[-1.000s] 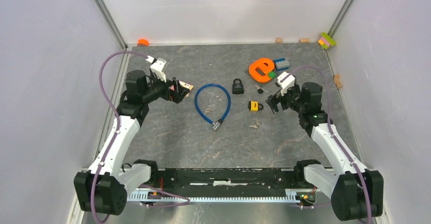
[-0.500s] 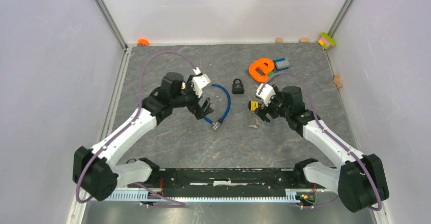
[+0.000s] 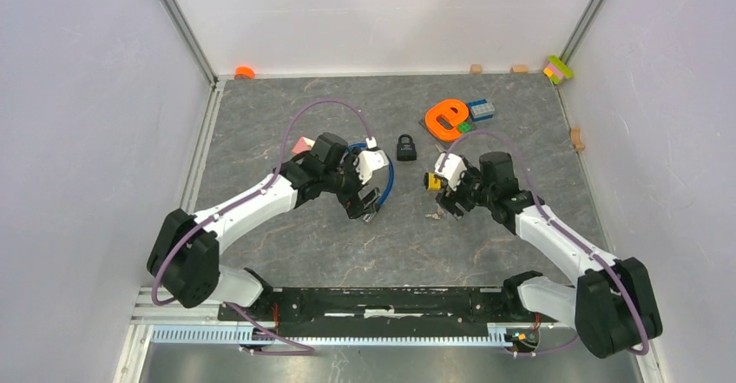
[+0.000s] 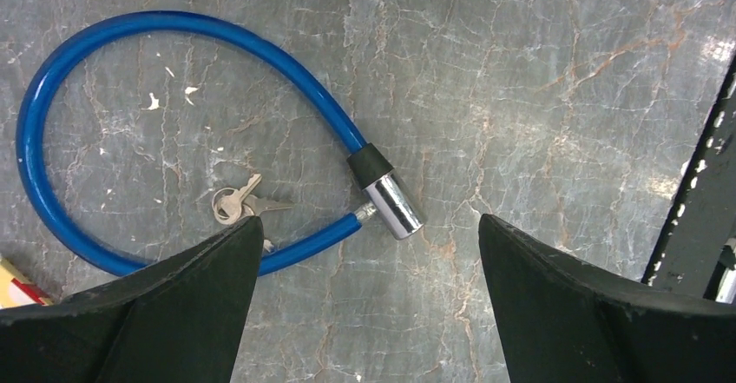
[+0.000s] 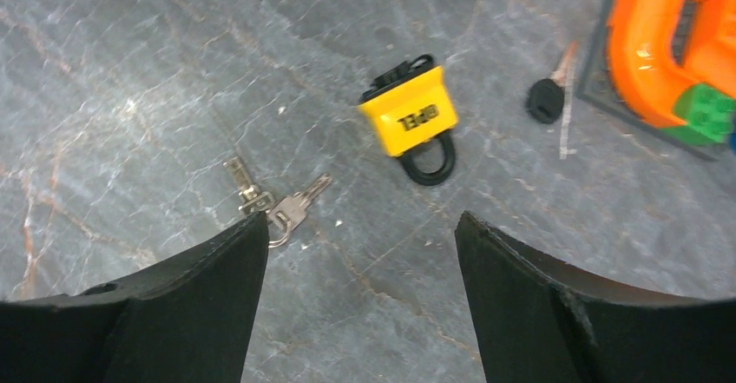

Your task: Unlock with the key

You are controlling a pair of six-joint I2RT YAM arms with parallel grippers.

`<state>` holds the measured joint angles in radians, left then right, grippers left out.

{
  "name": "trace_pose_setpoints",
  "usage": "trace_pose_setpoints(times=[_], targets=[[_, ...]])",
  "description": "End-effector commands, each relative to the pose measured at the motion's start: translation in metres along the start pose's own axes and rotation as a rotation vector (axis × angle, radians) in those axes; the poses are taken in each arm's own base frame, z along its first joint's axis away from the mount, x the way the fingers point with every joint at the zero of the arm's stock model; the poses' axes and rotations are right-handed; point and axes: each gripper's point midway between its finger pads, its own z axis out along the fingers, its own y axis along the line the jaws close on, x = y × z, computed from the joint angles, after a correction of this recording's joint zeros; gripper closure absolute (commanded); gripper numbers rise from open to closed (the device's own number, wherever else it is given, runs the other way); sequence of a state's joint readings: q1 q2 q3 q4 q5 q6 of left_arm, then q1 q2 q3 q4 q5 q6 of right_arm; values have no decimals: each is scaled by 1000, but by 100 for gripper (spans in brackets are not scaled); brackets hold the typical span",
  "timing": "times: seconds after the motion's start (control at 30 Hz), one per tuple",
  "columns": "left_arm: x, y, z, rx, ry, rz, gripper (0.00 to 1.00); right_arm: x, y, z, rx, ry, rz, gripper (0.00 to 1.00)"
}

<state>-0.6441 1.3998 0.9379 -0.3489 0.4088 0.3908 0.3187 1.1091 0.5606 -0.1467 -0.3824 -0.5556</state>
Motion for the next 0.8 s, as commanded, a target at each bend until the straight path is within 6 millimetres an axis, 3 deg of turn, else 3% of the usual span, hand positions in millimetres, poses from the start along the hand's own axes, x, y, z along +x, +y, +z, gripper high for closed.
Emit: trace_pose_setpoints(times=[0.0, 0.2, 0.4, 0.77], targets=[[-21, 10, -8, -42, -47, 96, 0, 13, 20, 9, -132, 49, -40, 20], [-22, 10, -14, -61, -62, 103, 0, 33, 33, 21, -193, 159, -64, 31], [-22, 9, -18, -74, -79, 106, 0, 38, 30, 28, -164, 202, -67, 36], [-24, 11, -25, -104, -100, 119, 0, 45, 27, 34, -159, 247, -37, 54]])
